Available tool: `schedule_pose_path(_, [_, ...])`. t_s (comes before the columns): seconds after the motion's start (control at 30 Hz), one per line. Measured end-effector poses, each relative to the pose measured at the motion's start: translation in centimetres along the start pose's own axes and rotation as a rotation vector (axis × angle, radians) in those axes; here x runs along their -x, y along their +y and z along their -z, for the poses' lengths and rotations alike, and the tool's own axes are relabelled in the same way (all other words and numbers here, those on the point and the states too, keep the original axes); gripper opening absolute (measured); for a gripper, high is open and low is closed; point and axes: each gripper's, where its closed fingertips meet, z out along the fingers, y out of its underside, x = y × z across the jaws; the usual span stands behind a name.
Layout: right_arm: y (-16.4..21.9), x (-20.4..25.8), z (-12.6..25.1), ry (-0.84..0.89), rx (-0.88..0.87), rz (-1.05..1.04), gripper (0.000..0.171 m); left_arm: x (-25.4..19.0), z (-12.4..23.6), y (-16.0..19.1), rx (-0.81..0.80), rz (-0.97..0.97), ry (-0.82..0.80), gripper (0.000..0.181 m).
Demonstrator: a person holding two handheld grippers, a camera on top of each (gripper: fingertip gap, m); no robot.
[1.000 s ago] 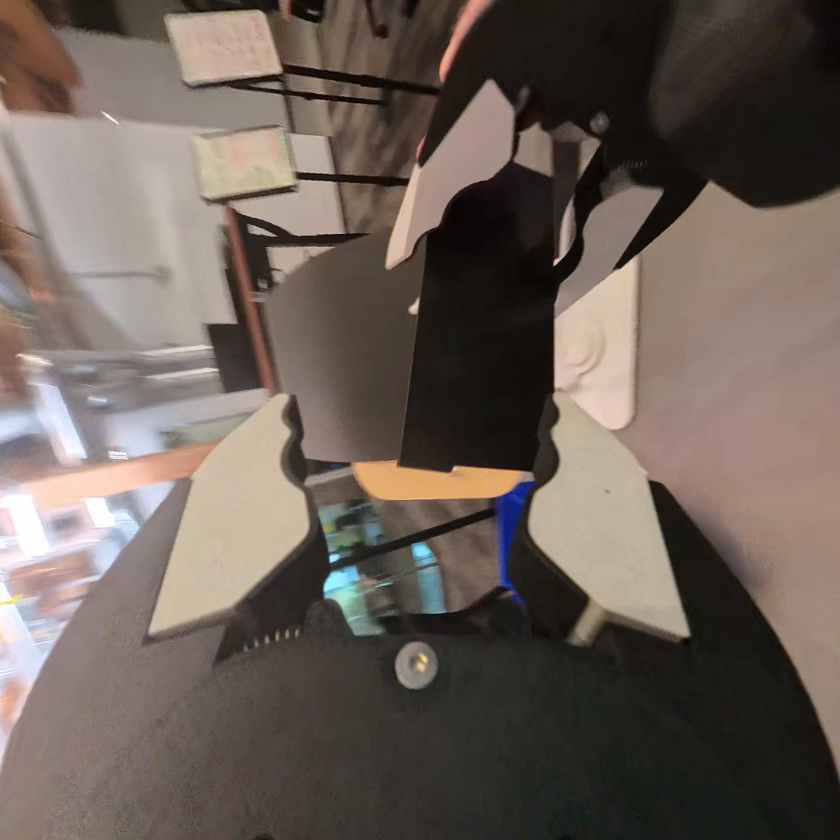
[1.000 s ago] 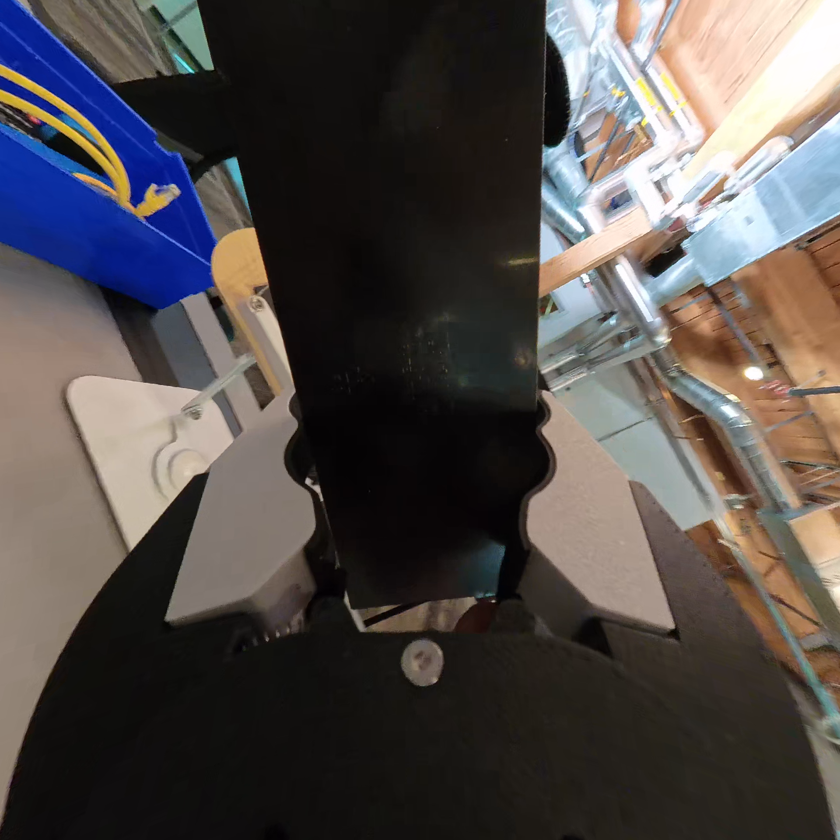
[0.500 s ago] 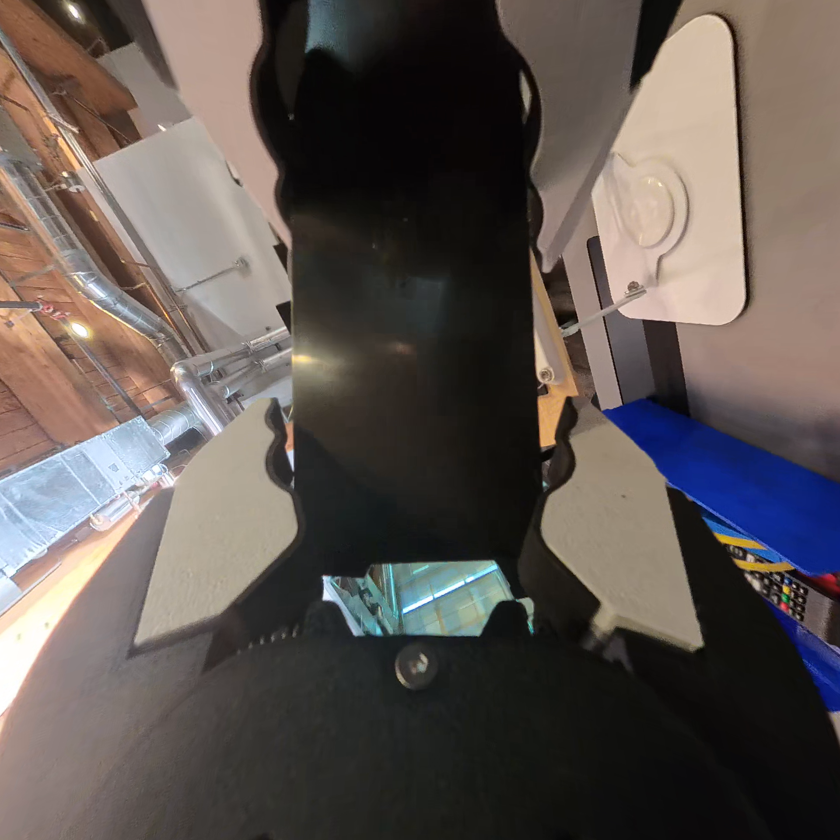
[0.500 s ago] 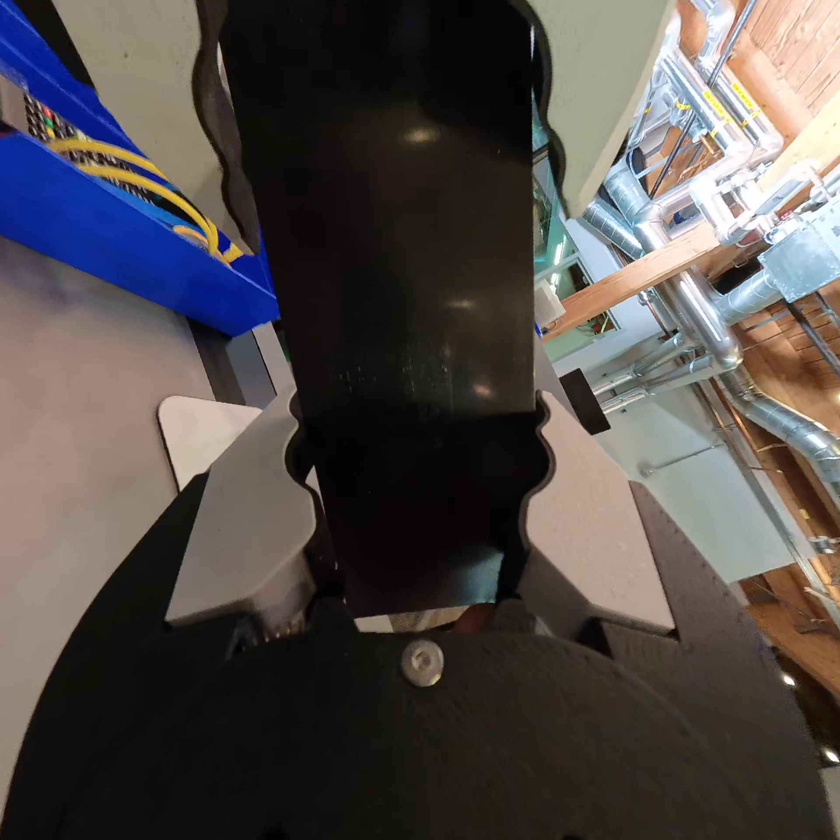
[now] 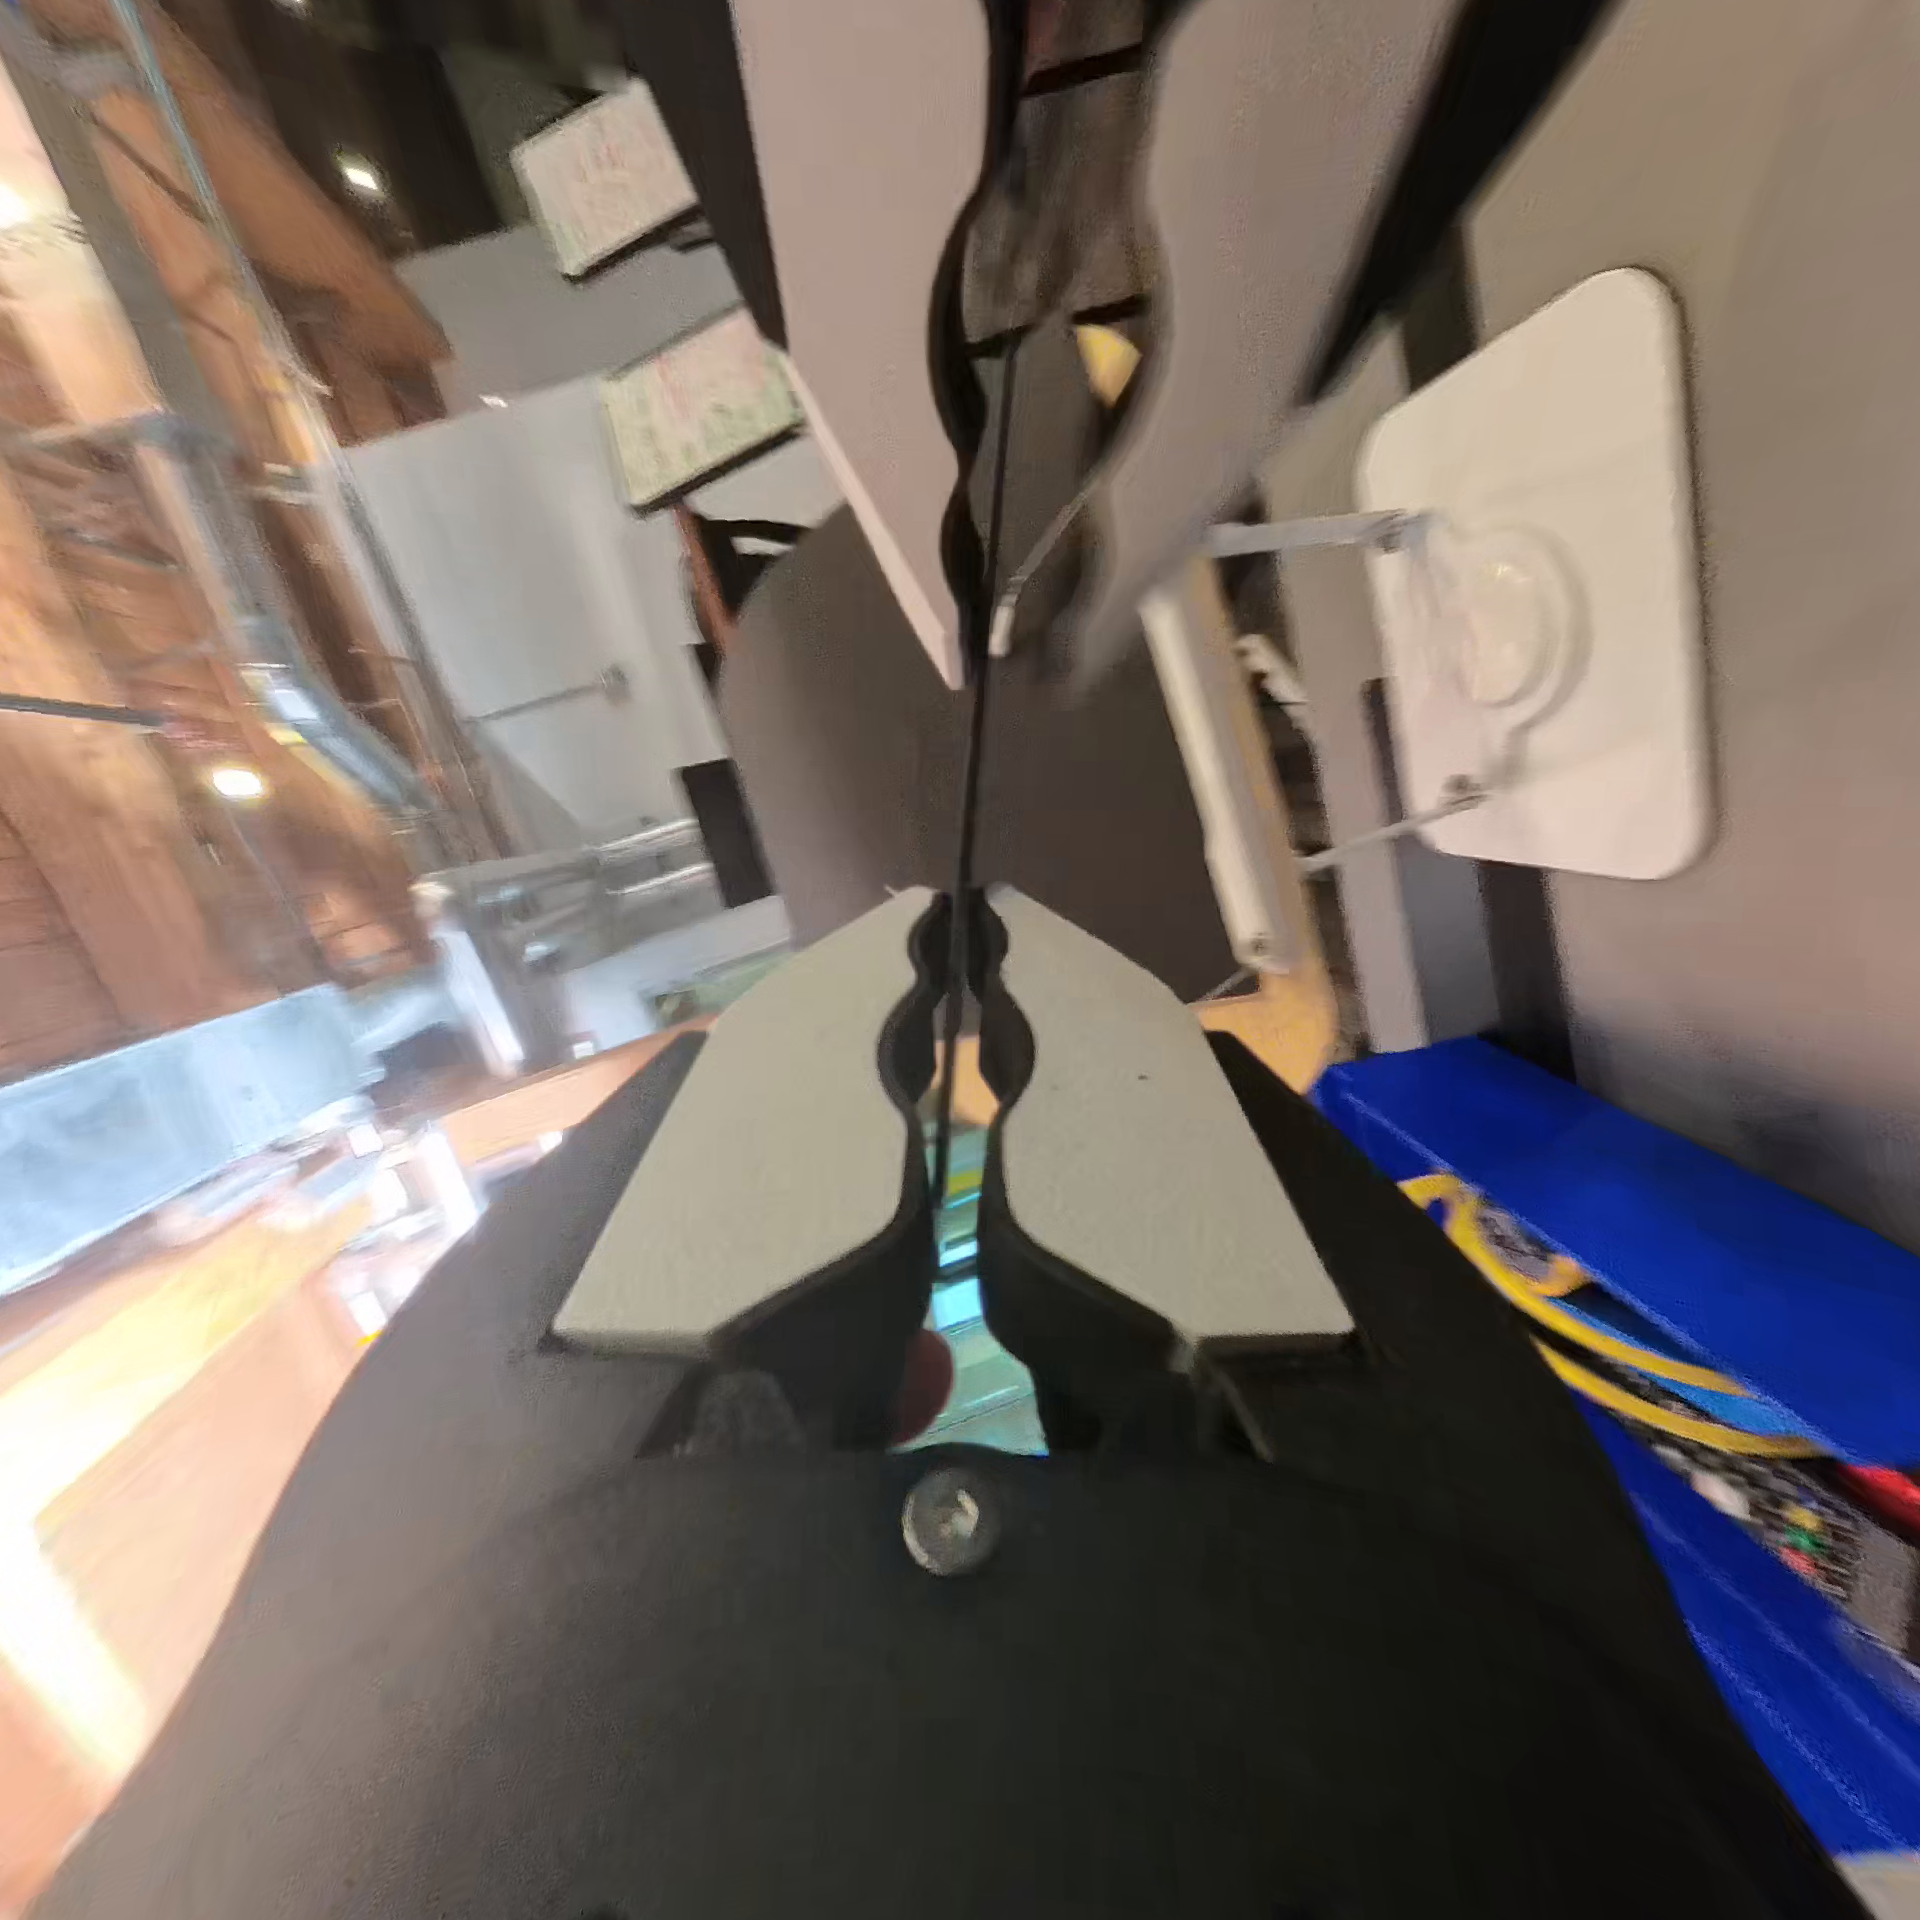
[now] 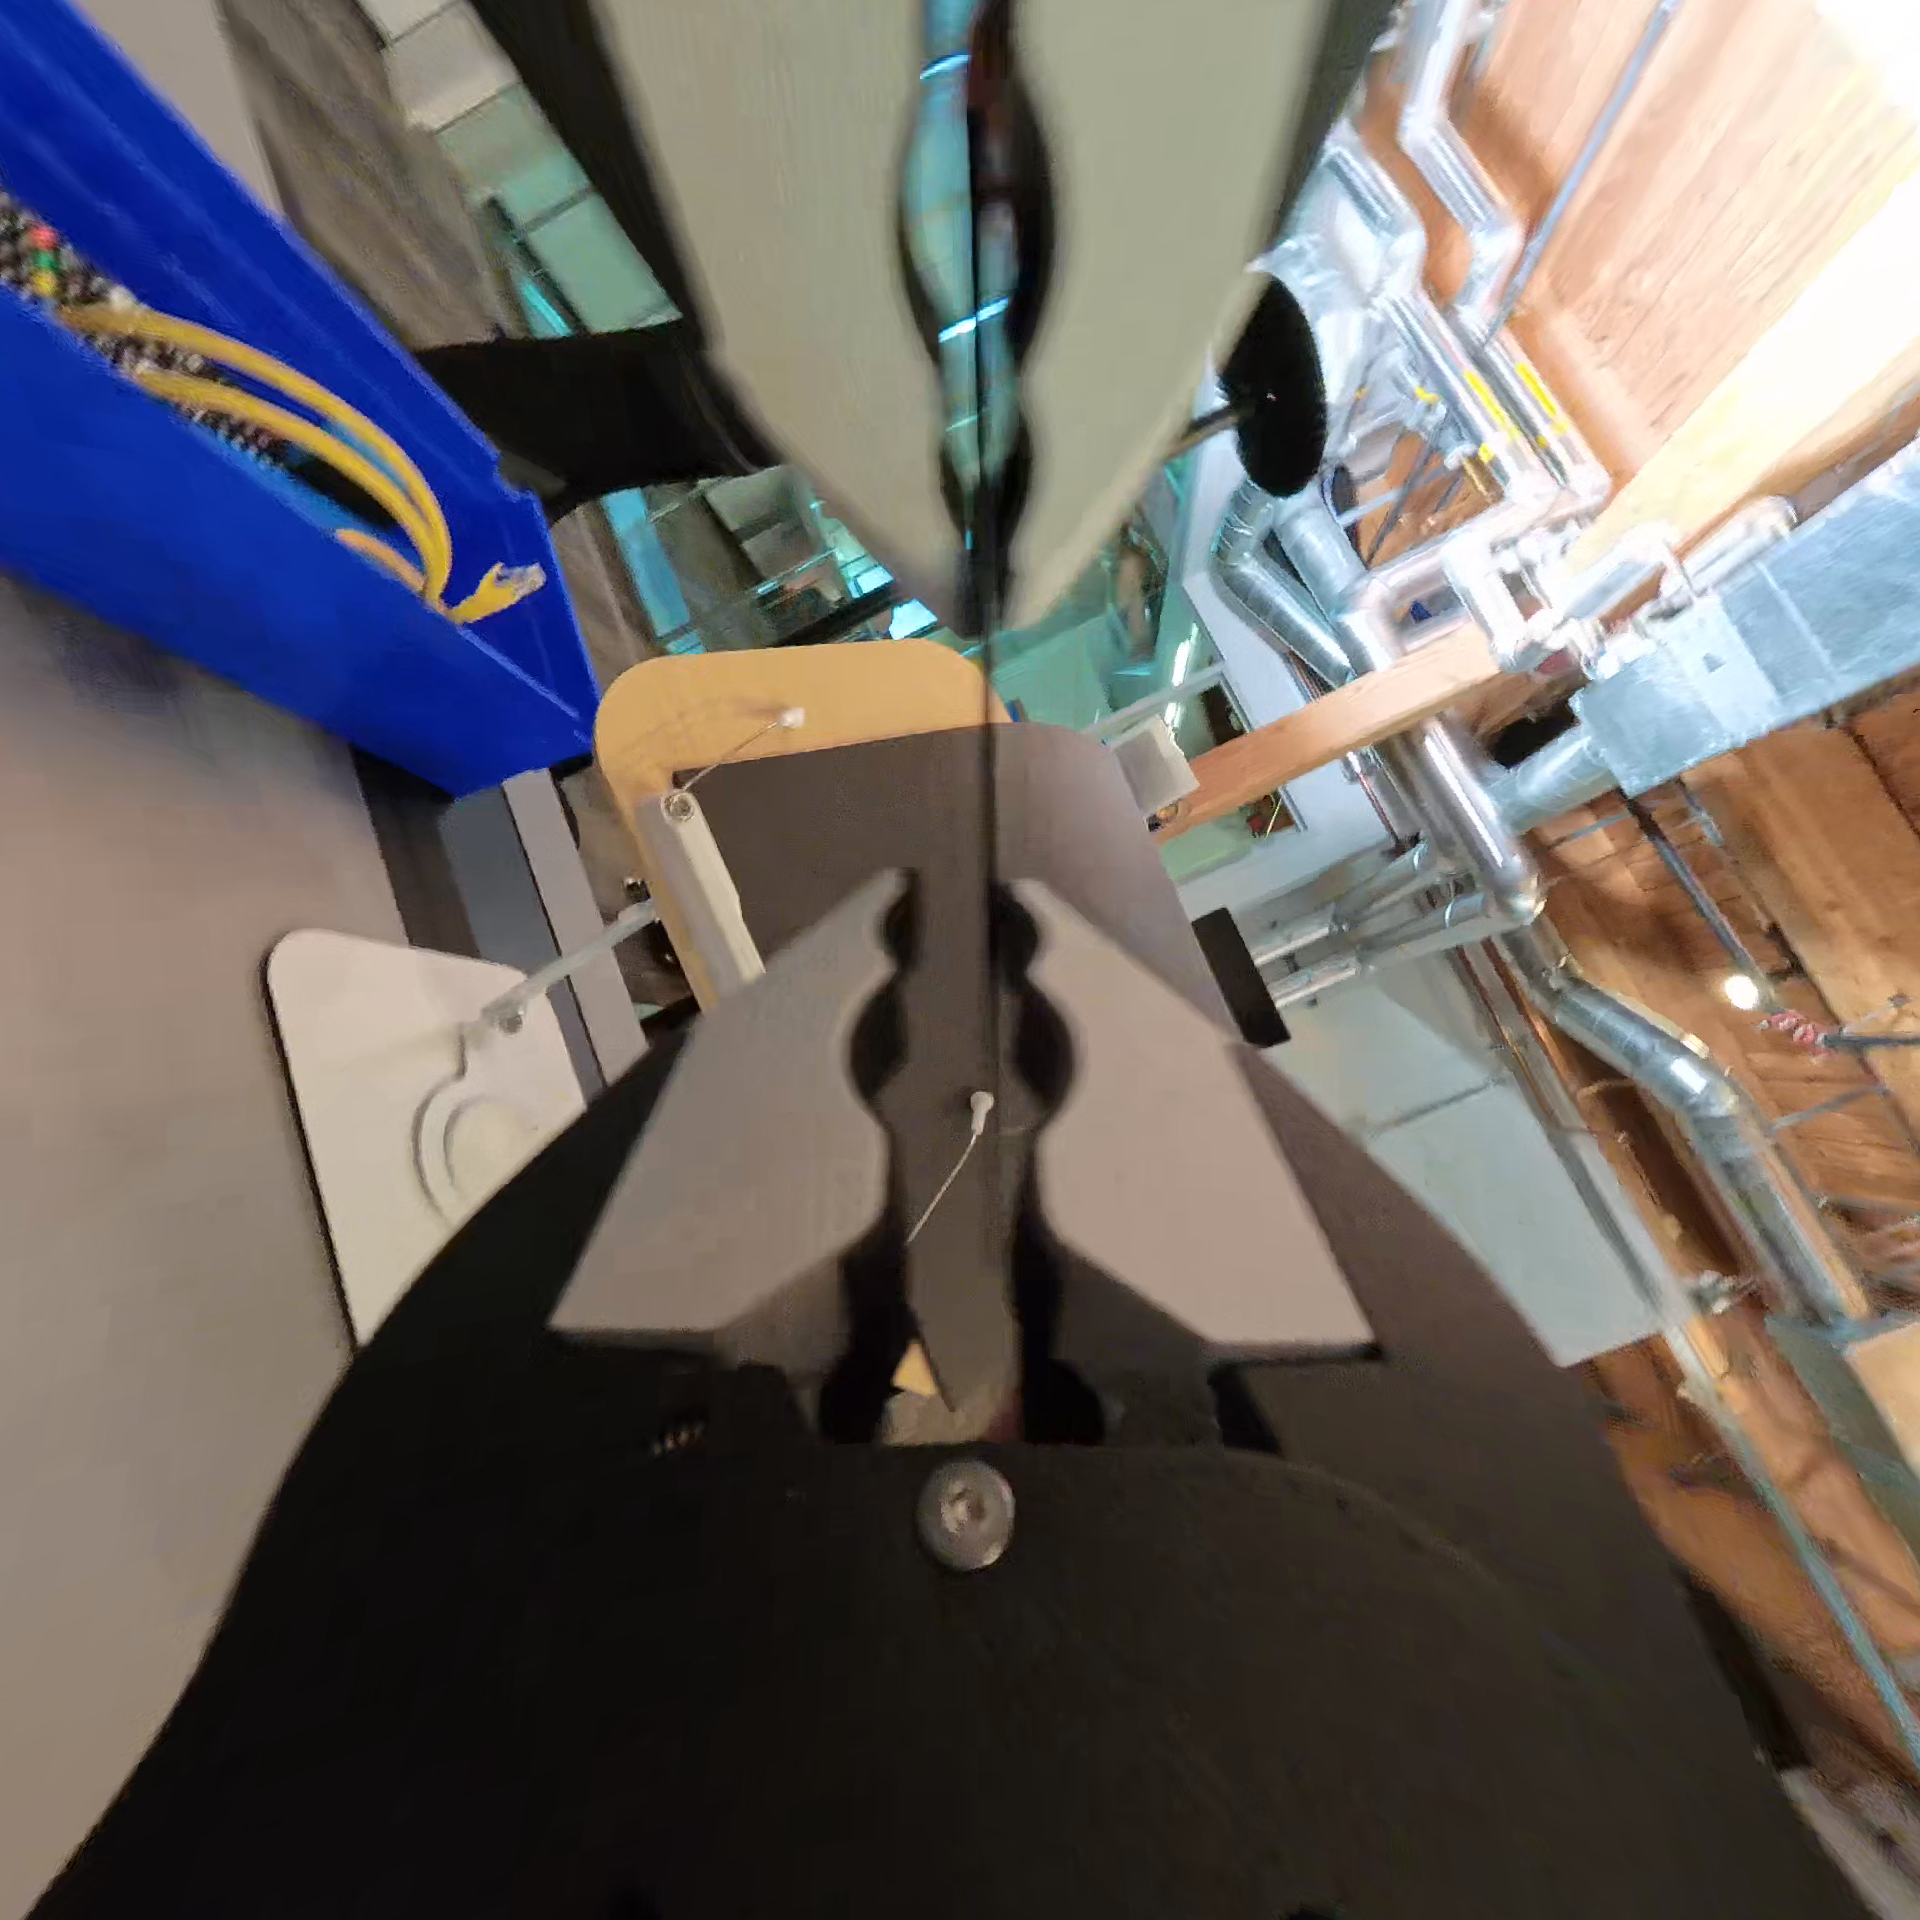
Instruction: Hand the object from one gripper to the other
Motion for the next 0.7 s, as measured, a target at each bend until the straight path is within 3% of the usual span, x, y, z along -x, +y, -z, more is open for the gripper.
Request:
schedule_pose_path(0.03, [0.4, 0.7, -0.1, -0.047, 0.008, -0.018, 0.0, -1.4, -0.2, -0.2, -0.026, 0.023, 0.067, 0.002])
schedule_pose_path(0.17, [0.3, 1.8, 0.0, -0.13, -0.035, -0.077, 0.0, -2.9, -0.1, -0.2, -0.062, 0.055, 0.067, 0.002])
schedule_pose_path(0.33, [0.0, 3.0, 0.5, -0.242, -0.112, -0.131, 0.0, -4.0, 0.1, -0.2, -0.128, 0.241, 0.172, 0.002])
schedule_pose_path(0.5, [-0.1, 3.7, 0.6, -0.289, -0.12, -0.139, 0.0, -4.6, 0.4, -0.3, -0.133, 0.199, 0.243, 0.002])
schedule_pose_path(0.53, [0.0, 3.8, 0.4, -0.278, -0.104, -0.122, 0.001, -4.5, 0.5, -0.4, -0.131, 0.202, 0.264, 0.002])
schedule_pose_path(0.57, [0.3, 4.2, 0.1, -0.27, -0.077, -0.082, 0.017, -4.4, 0.7, -0.6, -0.137, 0.208, 0.29, 0.002])
schedule_pose_path(0.6, [0.5, 4.6, -0.2, -0.258, -0.056, -0.035, 0.021, -4.1, 0.9, -0.9, -0.145, 0.222, 0.305, 0.002])
schedule_pose_path(0.67, [0.3, 4.7, -0.4, -0.226, -0.054, 0.007, 0.001, -4.3, 1.2, -1.3, -0.133, 0.221, 0.364, 0.002])
schedule_pose_path(0.7, [0.3, 4.9, -0.4, -0.248, -0.053, -0.005, 0.0, -4.5, 1.3, -1.3, -0.123, 0.205, 0.386, 0.003])
